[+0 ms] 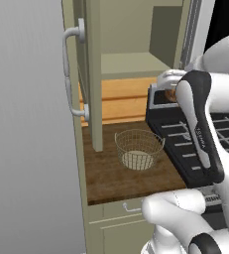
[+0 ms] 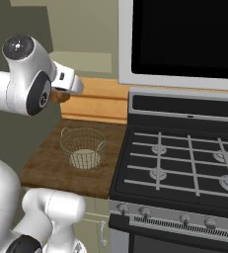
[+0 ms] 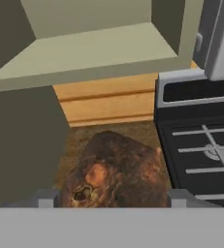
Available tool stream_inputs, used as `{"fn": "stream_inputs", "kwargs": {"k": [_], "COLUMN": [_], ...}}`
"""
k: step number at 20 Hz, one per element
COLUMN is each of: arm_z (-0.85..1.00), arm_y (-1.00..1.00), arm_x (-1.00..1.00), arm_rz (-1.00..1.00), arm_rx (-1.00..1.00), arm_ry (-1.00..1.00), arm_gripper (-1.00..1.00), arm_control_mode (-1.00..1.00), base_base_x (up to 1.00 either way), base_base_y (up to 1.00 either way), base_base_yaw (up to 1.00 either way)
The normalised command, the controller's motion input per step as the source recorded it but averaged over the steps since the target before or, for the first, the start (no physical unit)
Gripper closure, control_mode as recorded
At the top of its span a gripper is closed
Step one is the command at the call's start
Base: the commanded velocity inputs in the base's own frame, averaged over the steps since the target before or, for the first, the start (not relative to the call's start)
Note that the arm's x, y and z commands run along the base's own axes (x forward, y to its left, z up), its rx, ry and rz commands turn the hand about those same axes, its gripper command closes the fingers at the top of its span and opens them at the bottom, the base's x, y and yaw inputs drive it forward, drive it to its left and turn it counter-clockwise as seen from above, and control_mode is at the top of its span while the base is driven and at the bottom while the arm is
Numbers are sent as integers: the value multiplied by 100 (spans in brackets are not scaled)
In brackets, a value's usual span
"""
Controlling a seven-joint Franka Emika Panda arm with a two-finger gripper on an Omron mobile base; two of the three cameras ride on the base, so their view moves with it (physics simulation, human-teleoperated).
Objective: Open the cabinet, pick up the bread from the cabinet and place it in the basket. Then move the basket to the dining counter.
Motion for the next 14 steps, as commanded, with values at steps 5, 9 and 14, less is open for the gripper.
{"fn": "stream_inputs", "kwargs": {"k": [5,9,14], "arm_z": [-63,-87,-86], "arm_y": [-1,0,-4], "arm_x": [-50,-1,21], "arm_rz": [0,0,0], "arm_rx": [-7,-5,-4], "arm_ry": [9,3,15], "arm_gripper": [100,100,100], "arm_control_mode": [-100,-100,-100], "base_base_x": [0,0,0], "base_base_y": [0,0,0], "base_base_yaw": [0,0,0]}}
